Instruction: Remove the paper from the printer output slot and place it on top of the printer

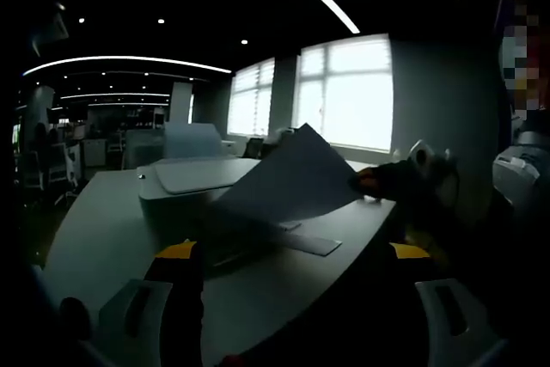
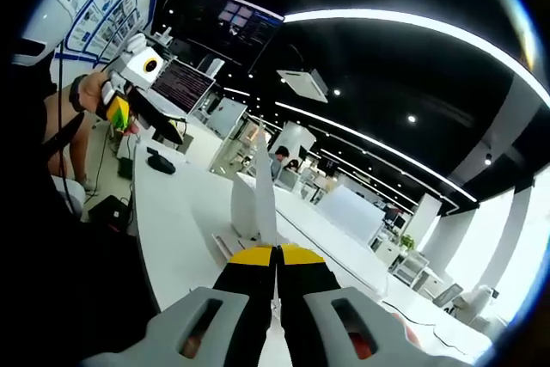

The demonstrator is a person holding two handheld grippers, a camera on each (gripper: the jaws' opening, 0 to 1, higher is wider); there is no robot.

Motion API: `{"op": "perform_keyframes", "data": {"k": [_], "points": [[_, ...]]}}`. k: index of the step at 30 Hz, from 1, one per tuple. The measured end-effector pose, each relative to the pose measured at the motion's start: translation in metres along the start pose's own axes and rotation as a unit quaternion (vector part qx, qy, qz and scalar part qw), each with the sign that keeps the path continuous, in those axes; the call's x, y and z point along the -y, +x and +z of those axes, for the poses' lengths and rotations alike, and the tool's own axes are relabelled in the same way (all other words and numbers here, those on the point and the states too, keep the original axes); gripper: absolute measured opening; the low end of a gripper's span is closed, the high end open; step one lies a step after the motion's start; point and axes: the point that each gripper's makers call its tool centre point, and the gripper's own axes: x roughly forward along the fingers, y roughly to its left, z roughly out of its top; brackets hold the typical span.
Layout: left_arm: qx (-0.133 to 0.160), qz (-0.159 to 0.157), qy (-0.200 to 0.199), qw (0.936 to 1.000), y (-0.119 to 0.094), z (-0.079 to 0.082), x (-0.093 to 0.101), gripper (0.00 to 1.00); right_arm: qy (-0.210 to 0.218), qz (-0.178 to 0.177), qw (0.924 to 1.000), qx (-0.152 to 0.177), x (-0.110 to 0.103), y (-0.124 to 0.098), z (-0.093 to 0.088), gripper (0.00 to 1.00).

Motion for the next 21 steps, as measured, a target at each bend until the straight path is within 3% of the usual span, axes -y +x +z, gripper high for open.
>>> {"op": "perform_keyframes", "data": {"k": [21], "points": [[0.001,0.000,0.003,1.0000,-0.001,0.004,0.001,0.89,0.020,0.016,0.9993,0.029,0.000,0.007,0.022,0.00]]}}
